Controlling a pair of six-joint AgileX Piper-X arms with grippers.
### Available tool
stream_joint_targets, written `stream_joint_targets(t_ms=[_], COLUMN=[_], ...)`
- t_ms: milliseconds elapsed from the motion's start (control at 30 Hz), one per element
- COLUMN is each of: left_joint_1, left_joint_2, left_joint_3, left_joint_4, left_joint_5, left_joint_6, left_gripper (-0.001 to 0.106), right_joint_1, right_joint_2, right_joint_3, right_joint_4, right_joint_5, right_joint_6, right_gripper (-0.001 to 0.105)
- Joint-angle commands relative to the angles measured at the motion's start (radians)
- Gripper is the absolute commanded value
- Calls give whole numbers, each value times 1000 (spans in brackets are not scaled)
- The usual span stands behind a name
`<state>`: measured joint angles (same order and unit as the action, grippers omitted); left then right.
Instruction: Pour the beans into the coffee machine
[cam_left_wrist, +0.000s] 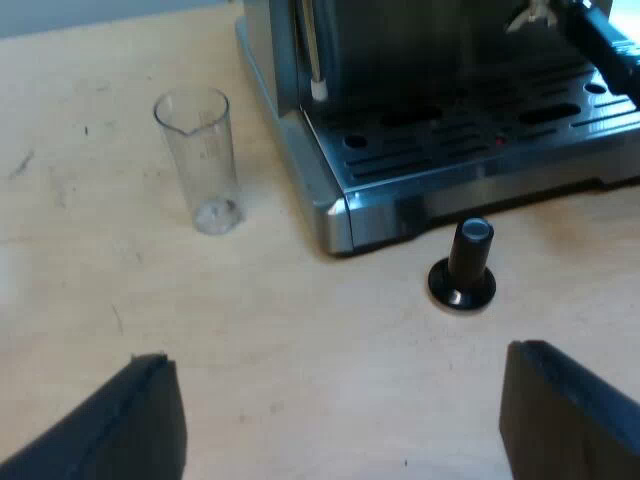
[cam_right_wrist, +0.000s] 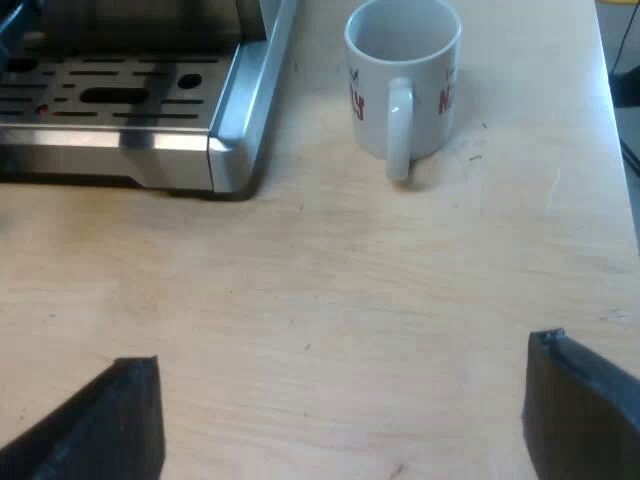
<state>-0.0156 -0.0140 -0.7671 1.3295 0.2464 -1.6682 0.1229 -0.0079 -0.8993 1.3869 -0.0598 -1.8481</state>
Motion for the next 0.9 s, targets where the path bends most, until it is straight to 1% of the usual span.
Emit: stream_joint_targets(t_ms=[33,133,333,533,733,900], left_joint_1=[-5,-5,-5,-5,-5,-5], left_joint_2=[-35,-35,-35,-33,-33,-33], left_joint_3=[33,61,143,214,214,216], left_joint_4=[-14,-22,-104,-179,-191,-218], left_joint_5=[-4,-4,-4,-4,-4,-4], left_joint_6=[-8,-8,-8,-8,-10,-7], left_gripper=[67,67,67,67,67,67], right_joint_1=[-4,-4,-4,-4,-4,-4], right_joint_2=[-47,-47,-47,-45,-45,-45], right_joint_3=[45,79,176,262,332,341], right_joint_4=[-67,-96,-156,-215,-266,-291], right_joint_5=[-8,-8,-11,-11,-11,-11], right_joint_6=[2,28,39,70,74,74], right_gripper=[79,79,79,79,79,79])
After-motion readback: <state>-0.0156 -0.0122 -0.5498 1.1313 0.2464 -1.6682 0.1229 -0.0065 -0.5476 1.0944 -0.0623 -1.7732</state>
